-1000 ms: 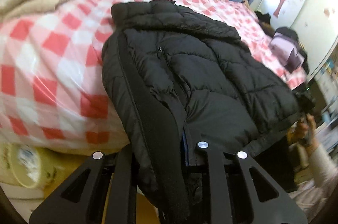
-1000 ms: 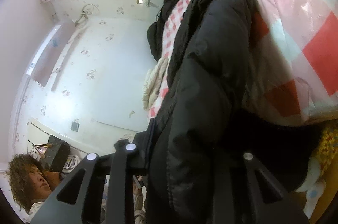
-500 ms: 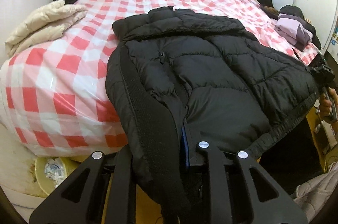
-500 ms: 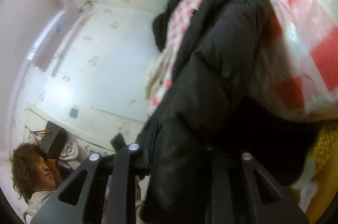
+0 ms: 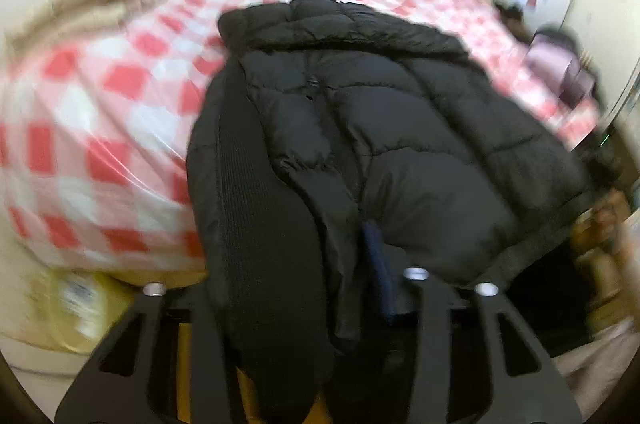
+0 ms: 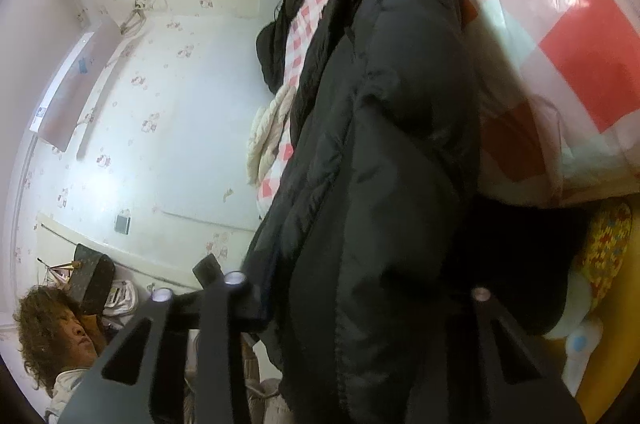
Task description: Fold large clothes
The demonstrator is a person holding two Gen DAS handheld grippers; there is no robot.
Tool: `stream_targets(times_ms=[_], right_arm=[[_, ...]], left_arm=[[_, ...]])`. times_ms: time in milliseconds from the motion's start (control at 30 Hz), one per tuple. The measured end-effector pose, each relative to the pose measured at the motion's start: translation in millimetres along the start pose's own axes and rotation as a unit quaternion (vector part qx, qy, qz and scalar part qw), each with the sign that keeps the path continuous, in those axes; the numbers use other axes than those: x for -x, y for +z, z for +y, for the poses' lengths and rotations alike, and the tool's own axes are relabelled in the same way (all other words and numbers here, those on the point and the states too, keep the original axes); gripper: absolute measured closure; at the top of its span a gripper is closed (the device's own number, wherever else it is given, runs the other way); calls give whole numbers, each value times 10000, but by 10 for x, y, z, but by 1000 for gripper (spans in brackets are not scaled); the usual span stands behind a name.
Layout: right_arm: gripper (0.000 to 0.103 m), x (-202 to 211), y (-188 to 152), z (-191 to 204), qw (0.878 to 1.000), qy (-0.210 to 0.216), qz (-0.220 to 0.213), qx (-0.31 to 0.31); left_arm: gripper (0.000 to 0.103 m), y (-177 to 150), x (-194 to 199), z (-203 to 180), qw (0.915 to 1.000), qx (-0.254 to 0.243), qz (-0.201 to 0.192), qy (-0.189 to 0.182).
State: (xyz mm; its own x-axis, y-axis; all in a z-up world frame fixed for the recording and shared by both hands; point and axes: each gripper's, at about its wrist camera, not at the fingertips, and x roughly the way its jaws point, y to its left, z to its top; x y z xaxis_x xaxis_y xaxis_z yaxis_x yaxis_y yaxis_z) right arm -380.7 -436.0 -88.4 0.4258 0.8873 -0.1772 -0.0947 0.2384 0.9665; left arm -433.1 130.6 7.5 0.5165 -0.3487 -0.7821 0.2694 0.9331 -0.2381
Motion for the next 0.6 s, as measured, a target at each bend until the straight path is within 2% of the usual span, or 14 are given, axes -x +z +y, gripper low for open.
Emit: stream_targets(times_ms=[33,67,100,167,267,300,333,367,400,433,467,500,533,600], right_arm=[[76,24,-9,32,9998,161,-137,-5],[78,42,-17,68,9991,341,-254,5],[80,43,-16,93,9984,461,-325,25],[81,75,-23,224,9957,789,-473,132],[81,73,-38,413,9923,1077,-503,348],[81,91,-44,456,9918,1103,-491,424],[81,92,-42,457,9926,1040,-432,446],[81,84,-38,429,9946,884,-329,432],[78,67,-34,354,9963,763,-200,330],[75,52,-26,290,9973,696,-73,223],[72,33,-33,212,9984,551,47,114],[64,30,-56,105,9991,408,129,-25],[58,42,-72,40,9988,428,180,-124],[57,54,-113,-63,9983,494,193,-229]], left_arm=[[85,7,1,155,9978,447,18,-494],[88,7,7,271,9939,758,6,-805],[90,-1,30,425,9857,1131,-37,-1251],[92,-26,89,632,9693,1610,-145,-1853],[91,-83,124,798,9472,1972,-223,-2517],[87,-125,88,878,9331,2104,-174,-2910],[71,-177,22,968,9214,2242,-94,-3173],[57,-218,-45,1053,9131,2373,-16,-3314],[33,-315,-148,1205,9067,2692,74,-3245],[24,-410,-226,1335,9019,3000,109,-3105],[23,-511,-310,1454,8912,3261,136,-3150],[22,-581,-375,1519,8833,3399,170,-3225],[19,-635,-425,1568,8792,3509,202,-3217],[16,-696,-523,1579,8787,3518,286,-3214]])
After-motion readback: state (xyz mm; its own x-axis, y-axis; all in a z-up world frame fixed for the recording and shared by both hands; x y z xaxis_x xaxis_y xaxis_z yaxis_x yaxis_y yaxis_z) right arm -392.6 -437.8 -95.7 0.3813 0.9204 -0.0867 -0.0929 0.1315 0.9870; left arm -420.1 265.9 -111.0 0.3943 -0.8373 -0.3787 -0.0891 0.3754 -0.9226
